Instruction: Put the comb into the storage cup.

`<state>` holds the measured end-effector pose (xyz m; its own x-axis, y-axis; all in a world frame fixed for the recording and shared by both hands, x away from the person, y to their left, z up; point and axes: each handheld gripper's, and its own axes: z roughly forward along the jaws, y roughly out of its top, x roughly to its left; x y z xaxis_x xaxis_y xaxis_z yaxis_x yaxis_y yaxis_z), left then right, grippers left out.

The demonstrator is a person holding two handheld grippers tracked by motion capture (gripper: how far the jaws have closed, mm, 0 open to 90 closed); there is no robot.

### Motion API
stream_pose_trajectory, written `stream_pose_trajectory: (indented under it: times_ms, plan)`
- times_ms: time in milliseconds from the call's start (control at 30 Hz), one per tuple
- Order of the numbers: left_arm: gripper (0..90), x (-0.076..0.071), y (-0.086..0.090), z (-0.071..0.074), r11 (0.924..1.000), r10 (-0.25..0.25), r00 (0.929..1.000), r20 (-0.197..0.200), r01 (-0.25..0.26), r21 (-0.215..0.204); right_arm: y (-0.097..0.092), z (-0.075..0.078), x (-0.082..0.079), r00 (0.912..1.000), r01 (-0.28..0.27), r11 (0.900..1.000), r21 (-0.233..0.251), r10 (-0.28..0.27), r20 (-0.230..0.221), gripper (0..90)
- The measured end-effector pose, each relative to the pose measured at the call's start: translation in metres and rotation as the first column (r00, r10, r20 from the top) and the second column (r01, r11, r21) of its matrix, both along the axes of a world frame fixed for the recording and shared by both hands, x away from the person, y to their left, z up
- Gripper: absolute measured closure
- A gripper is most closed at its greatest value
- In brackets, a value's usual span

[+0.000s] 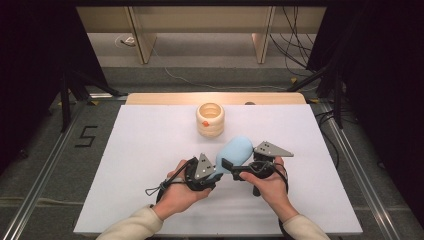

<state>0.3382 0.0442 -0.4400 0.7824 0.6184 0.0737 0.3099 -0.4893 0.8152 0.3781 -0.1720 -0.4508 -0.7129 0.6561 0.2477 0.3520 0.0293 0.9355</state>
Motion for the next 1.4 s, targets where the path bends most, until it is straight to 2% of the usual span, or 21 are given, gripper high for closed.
stream_pose_trajectory:
  times_ms: [167, 467, 833, 1167, 1400]
  plan:
    - [69.5, 0.0, -0.001, 0.0, 1.0, 0.0, 1.0, 0.002, 0.0, -0.005, 0.001, 0.0, 0.001, 1.0, 0.0, 1.0, 0.006, 0.0, -0.004, 4.3]
    - [69.5, 0.0, -0.001, 0.0, 0.9998, 0.007, 1.0, 0.004, -0.007, -0.017, 0.003, 0.0, 0.001, 0.9998, -0.013, 0.9994, 0.031, 0.014, -0.016, 15.7]
    - [69.5, 0.001, -0.001, -0.001, 0.9992, 0.016, 0.9999, -0.001, -0.016, -0.036, 0.003, 0.003, 0.001, 0.9993, -0.037, 0.9967, 0.073, 0.037, -0.002, 29.6]
    - [69.5, 0.0, 0.001, 0.004, 0.9974, 0.029, 0.999, 0.035, -0.026, -0.068, 0.006, 0.018, -0.003, 0.9969, -0.077, 0.9906, 0.113, 0.075, 0.022, 43.4]
    - [69.3, 0.001, 0.003, 0.006, 0.9965, 0.033, 0.998, 0.054, -0.028, -0.078, 0.012, 0.03, -0.007, 0.992, -0.116, 0.9898, 0.082, 0.111, 0.061, 48.9]
